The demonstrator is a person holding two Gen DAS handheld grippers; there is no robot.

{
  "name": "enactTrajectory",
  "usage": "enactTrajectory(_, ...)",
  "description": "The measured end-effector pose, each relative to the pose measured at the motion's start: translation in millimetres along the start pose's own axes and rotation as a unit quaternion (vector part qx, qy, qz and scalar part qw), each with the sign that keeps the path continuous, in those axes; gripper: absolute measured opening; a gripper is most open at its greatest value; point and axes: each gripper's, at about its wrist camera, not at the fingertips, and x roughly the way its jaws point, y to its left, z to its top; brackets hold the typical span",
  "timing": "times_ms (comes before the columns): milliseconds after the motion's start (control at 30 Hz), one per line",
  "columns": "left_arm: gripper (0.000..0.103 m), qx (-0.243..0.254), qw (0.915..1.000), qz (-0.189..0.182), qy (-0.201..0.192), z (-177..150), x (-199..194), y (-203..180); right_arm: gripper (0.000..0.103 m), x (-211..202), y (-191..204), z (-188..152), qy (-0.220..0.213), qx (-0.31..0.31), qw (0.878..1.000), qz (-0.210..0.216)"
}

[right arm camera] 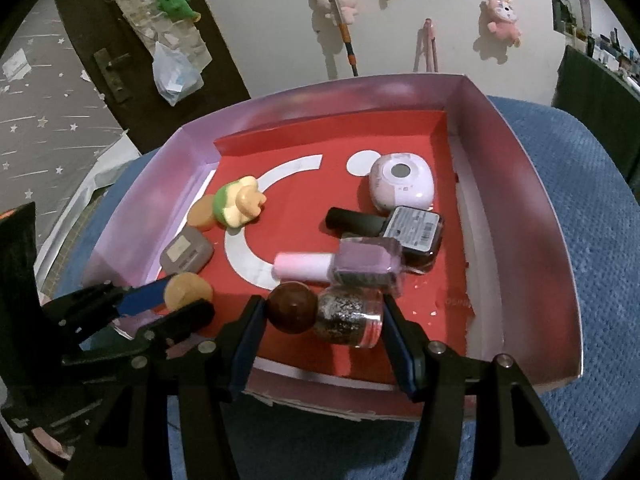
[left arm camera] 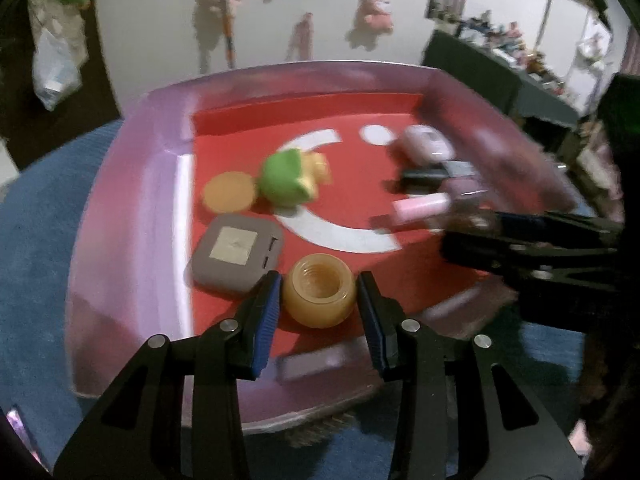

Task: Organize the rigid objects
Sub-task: 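Open the right tool to set down the polish while the left tool releases the ring, then withdraw both open tools from the tray toward the cup and bead cube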

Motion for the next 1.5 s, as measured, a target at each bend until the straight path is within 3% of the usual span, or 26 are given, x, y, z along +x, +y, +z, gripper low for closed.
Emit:
enactTrajectory(67, 0.036, -0.006, 0.9999, 0.015, 0.004, 0.5, 6.7, 6.4, 0.06, 1.1, 0.2, 0.3, -0.002, -0.002, 1.0, -0.008)
enactTrajectory(400, 0.037, -0.017, 0.9997, 0.02, 0.003, 0.1, 8.8, 10.1, 0.06, 7.8, 4.5, 0.4, -0.001, -0.027, 0.999, -0.044)
enactTrajectory(800, 0.037, -0.017, 0.9995, 0.026, 0.004, 1.8, 9.6, 11.2, 0.061, 10.7, 0.6, 0.1, 0.007, -0.019, 0.999, -0.036)
enactTrajectory(1000, 0.047, -0.017, 0.9993, 0.032, 0.005, 0.6, 7.1, 11.7, 0.061, 9.7, -0.6, -0.1, 0.008, -0.017, 0.999, -0.031)
enactTrajectory(1400, 0.067, 0.001, 0.9988, 0.035, -0.034, -2.0, -24.5, 4.6, 0.068, -20.6, 3.5, -6.5, -0.023, -0.008, 1.0, -0.006)
enactTrajectory(1500, 0.081, 0.002, 0.9982, 0.041, -0.044, -2.4, -33.5, 5.7, 0.07, -33.4, 4.6, -9.8, -0.038, -0.005, 0.999, 0.005)
